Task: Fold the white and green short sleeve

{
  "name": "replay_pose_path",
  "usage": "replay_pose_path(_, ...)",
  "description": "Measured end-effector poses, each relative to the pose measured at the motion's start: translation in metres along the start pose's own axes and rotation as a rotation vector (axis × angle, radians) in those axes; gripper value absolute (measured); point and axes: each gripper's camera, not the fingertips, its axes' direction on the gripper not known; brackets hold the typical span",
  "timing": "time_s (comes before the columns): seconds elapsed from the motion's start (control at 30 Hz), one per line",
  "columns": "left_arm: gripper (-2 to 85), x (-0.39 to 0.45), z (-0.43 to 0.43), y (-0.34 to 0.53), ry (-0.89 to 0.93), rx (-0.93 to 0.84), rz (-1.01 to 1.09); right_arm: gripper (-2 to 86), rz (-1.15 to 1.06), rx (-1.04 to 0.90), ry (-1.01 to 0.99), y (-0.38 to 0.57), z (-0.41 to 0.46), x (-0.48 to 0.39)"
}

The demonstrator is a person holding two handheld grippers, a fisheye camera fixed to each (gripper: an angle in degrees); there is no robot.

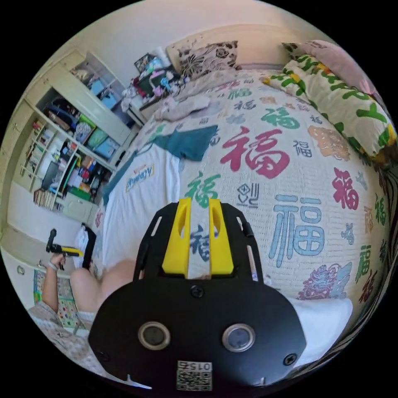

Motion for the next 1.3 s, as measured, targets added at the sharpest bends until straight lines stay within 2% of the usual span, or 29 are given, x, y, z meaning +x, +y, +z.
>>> replay_pose_path(0.13,7.1,0.038,-0.047,-0.045,0.060,0.260,0.059,9.8,0.198,0.310,-0.059,-0.045,-0.012,-0.028)
replay_pose_path(0.27,8.1,0.105,-0.071,-0.111,-0.008,0.391,0.207,9.9,0.370,0.371,-0.076,-0.062,0.023,-0.021)
replay_pose_path(0.33,8.3,0.152,-0.075,-0.162,-0.033,0.435,0.311,9.8,0.370,0.323,0.009,-0.066,0.056,-0.006)
replay_pose_path(0.5,8.5,0.236,-0.059,-0.282,-0.023,0.433,0.477,9.7,0.424,0.233,0.004,-0.089,0.083,0.044)
replay_pose_path(0.6,8.4,0.284,-0.039,-0.366,0.071,0.402,0.531,9.5,0.466,0.187,0.032,-0.093,0.100,0.075)
replay_pose_path(0.7,7.6,0.334,-0.012,-0.442,0.145,0.390,0.568,9.4,0.494,0.129,-0.054,-0.098,0.121,0.103)
replay_pose_path(0.87,9.2,0.399,0.048,-0.540,0.249,0.320,0.534,9.5,0.423,0.016,-0.077,-0.113,0.157,0.105)
replay_pose_path(0.97,9.8,0.423,0.084,-0.575,0.302,0.337,0.477,8.6,0.378,0.002,-0.009,-0.117,0.168,0.101)
replay_pose_path(1.07,9.9,0.444,0.121,-0.603,0.221,0.289,0.455,6.9,0.357,0.008,0.015,-0.116,0.176,0.101)
replay_pose_path(1.13,9.1,0.457,0.146,-0.612,0.065,0.248,0.465,3.9,0.353,0.006,0.043,-0.114,0.182,0.102)
replay_pose_path(1.2,7.5,0.462,0.153,-0.608,-0.011,0.280,0.491,2.0,0.358,0.009,0.028,-0.112,0.186,0.105)
replay_pose_path(1.3,2.4,0.464,0.151,-0.603,-0.035,0.278,0.527,0.4,0.375,0.018,-0.032,-0.105,0.190,0.109)
